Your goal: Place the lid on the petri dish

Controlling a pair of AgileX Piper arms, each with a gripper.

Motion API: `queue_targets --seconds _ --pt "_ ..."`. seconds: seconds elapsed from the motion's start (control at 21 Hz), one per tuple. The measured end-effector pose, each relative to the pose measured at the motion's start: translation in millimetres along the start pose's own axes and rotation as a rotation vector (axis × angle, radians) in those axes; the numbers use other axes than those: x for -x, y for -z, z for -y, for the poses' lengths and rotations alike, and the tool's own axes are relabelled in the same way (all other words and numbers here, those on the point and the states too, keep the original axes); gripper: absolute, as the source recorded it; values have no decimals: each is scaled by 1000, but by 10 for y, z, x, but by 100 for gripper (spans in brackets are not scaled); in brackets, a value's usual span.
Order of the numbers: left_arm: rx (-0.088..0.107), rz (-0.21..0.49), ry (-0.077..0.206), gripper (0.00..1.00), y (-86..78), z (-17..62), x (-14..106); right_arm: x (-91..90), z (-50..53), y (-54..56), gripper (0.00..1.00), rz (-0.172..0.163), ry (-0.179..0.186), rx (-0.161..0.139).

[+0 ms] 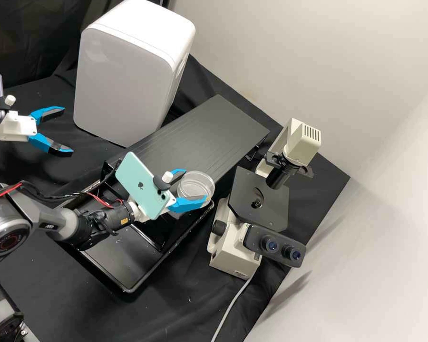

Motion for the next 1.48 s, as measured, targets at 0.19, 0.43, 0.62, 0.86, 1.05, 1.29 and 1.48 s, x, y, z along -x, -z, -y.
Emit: queue_targets --seconds 0.19,0.43,0.62,0.86,1.05,1.29,1.48 --pt "0 0 1 100 1 4 -1 -5 11 -10 0 4 4 0" --pt "0 0 1 100 1 4 -1 -8 18 -16 0 6 6 0" --pt "0 0 1 100 1 4 -1 -8 18 -16 0 6 6 0" --pt "0 0 1 100 1 4 -1 -8 21 -12 0 5 8 -1" --pt "0 0 1 100 1 4 -1 -8 23 -11 0 3 9 -15" --pt "0 0 -2 100 -1 -4 -9 -6 35 2 0 -1 13 -22" --pt "1 -1 -6 100 0 -12 -25 -6 39 3 100 -1 16 -22"
